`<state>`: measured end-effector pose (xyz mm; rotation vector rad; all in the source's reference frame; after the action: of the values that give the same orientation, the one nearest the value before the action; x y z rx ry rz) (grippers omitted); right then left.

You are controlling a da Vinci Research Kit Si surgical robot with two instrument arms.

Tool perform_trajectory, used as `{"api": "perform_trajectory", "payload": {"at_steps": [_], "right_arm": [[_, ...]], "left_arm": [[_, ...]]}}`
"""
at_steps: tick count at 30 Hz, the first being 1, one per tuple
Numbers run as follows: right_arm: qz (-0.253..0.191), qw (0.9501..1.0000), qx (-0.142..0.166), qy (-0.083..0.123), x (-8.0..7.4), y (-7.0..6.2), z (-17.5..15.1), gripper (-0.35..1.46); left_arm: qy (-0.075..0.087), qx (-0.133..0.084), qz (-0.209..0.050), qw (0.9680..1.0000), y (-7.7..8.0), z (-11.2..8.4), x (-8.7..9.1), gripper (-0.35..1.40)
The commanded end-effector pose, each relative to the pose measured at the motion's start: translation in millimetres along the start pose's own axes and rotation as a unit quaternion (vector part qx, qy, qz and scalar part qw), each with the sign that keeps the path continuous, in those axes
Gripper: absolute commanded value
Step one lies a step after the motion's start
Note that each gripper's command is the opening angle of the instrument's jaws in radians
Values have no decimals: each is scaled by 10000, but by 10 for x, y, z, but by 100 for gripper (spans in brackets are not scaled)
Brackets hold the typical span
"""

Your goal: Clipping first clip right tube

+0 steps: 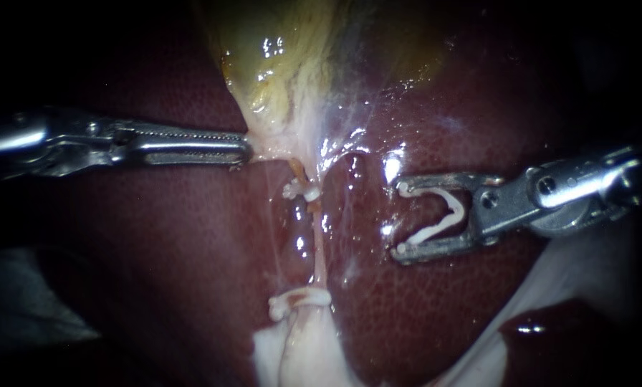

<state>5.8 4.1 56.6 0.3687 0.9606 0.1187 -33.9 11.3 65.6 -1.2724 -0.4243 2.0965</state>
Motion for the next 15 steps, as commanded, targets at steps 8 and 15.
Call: {"api": "perform_trajectory", "payload": {"at_steps": [8, 15], "right_arm": [[-3, 10000, 41, 14, 0, -1, 2, 50], [-1, 9995, 294, 86, 4, 1, 15, 49]], "left_arm": [[61, -2, -85, 9999, -1, -46, 39, -35], [211, 27, -3, 9998, 7, -67, 56, -35]]}}
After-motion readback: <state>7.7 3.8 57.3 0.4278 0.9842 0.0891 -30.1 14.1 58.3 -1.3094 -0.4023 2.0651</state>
